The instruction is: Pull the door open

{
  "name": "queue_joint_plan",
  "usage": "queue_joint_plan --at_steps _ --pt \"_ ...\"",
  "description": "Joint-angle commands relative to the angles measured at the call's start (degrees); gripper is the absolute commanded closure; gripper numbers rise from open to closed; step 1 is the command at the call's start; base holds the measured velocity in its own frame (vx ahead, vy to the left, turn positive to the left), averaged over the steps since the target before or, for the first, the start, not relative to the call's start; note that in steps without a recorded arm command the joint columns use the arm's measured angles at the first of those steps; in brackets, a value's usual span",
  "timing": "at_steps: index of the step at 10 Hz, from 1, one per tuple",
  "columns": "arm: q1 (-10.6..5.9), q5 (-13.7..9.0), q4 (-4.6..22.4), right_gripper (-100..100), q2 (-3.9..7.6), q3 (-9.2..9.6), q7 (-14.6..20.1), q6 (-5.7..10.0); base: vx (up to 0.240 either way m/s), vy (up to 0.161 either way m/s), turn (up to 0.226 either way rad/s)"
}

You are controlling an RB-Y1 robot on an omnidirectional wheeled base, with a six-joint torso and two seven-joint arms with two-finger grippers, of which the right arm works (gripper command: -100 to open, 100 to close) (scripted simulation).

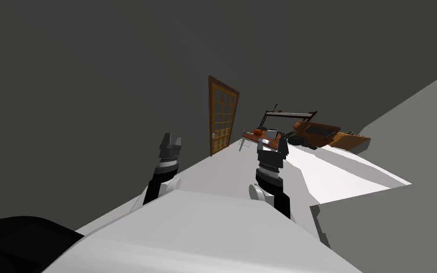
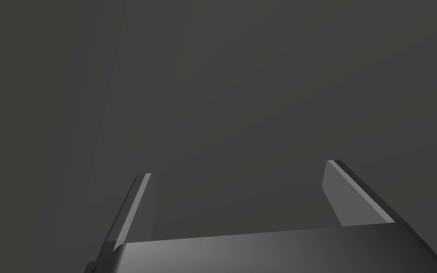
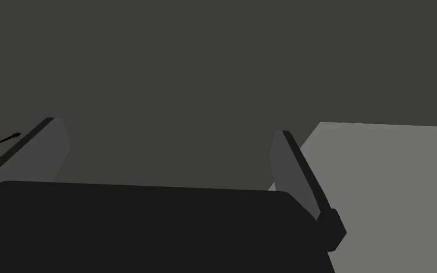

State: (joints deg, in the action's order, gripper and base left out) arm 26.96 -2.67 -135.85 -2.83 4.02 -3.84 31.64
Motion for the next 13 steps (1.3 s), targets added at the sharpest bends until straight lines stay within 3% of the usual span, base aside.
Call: queue_joint_plan --at_steps 1,8,13 --pt "-0.24 0.91 1.9 -100 1.01 -0.6 -1.35 0.61 0.074 0.025 0.123" --pt "-1.28 4.83 10.06 -100 4.05 -3.17 -7.16 3.25 0.153 0.01 0.103" --pt "-1.96 7.42 15.45 -100 5.44 -4.88 -11.0 4.99 0.132 0.005 0.098"
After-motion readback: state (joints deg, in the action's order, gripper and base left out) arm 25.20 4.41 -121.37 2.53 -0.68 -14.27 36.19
